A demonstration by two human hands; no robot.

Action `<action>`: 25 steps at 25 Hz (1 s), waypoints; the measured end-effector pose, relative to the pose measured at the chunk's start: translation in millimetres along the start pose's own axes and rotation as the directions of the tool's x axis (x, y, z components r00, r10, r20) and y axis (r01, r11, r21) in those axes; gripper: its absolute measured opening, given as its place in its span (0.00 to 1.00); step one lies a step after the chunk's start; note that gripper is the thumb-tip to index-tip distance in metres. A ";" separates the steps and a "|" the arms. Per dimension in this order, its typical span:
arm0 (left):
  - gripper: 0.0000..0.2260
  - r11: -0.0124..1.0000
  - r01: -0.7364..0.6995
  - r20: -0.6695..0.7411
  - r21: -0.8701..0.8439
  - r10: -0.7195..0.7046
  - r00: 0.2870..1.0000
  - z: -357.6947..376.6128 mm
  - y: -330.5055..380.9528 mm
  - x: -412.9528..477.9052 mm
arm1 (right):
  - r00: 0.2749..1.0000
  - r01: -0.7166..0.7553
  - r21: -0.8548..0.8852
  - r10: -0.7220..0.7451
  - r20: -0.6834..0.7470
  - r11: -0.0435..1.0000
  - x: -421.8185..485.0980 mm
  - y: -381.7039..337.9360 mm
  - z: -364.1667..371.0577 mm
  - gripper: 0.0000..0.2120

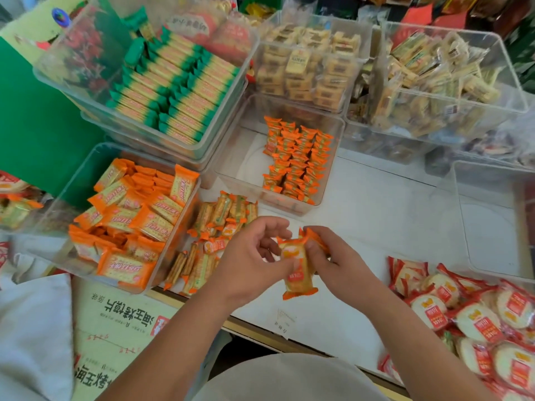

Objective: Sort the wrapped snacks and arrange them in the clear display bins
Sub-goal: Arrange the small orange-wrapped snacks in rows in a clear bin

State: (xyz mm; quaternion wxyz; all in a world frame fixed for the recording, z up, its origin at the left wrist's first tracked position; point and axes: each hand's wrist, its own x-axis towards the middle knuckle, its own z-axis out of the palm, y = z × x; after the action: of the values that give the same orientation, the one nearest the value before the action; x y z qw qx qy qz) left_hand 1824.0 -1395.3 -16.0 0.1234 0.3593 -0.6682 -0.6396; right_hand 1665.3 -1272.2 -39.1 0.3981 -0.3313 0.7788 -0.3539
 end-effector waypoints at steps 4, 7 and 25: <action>0.12 0.984 0.012 -0.092 -0.179 -0.029 0.995 13.0 0.8 6.2 | 0.998 0.007 0.136 0.002 -0.064 0.991 9.2 -10.6 0.6 0.13; 0.12 0.990 -0.002 0.046 -0.143 0.009 0.999 19.0 3.3 5.7 | 0.997 0.014 0.189 0.001 -0.083 0.982 20.5 -24.1 -0.1 0.19; 0.33 0.965 -0.101 0.157 0.242 0.063 0.986 -44.0 -22.4 173.0 | 0.991 -0.101 0.080 0.094 0.094 0.992 191.5 -78.1 -35.6 0.24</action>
State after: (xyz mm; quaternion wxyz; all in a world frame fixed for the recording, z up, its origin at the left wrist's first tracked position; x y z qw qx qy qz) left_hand 1735.6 -1537.7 -81.5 0.0538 0.2955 -0.7650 -0.5697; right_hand 1564.3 -1456.1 -33.9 0.4631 -0.2913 0.7598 -0.3512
